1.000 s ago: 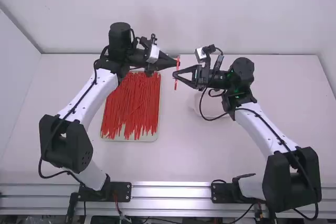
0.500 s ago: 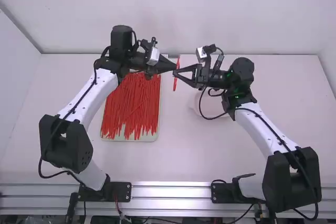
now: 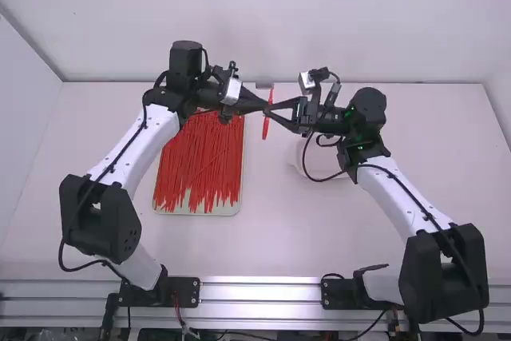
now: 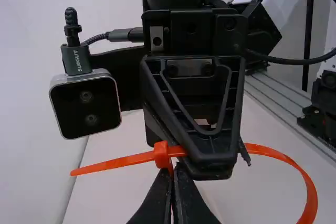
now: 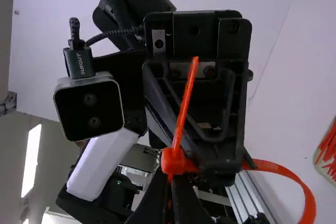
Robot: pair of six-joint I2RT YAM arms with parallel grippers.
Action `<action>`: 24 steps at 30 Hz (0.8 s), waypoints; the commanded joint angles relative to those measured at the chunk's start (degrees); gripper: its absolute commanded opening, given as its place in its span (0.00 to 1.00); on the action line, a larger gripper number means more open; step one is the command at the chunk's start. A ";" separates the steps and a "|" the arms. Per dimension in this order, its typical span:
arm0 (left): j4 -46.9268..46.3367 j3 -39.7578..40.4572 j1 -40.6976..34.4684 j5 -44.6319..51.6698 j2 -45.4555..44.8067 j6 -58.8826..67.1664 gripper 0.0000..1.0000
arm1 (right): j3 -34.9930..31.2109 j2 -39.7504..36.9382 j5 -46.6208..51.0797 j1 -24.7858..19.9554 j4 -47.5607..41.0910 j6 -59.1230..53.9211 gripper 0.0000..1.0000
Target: Fasten the cable tie
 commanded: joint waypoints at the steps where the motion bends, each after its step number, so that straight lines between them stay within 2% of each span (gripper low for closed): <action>1: 0.20 -0.44 -0.11 5.31 -0.76 1.22 0.02 | -0.02 -0.13 4.57 -2.12 0.42 -1.27 0.00; 2: 0.15 -0.44 -0.11 4.72 -0.76 1.27 0.02 | -0.02 -0.13 4.52 -2.14 0.42 -2.01 0.00; 4: 0.17 -0.42 -0.11 3.89 -0.76 1.27 0.02 | -0.02 -0.13 4.33 -2.14 0.42 -3.30 0.15; 5: 0.11 -0.42 -0.09 3.19 -0.76 0.98 0.02 | -0.02 -0.13 4.09 -2.14 0.42 -4.13 0.27; 6: 0.24 -0.42 -0.04 2.71 -0.76 -0.04 0.02 | -0.04 -0.13 3.52 -2.14 0.44 -4.94 0.34; 24: -3.72 -0.42 -0.31 5.53 -0.87 -3.72 0.02 | -0.04 -0.13 -0.35 -3.41 0.44 -5.86 0.36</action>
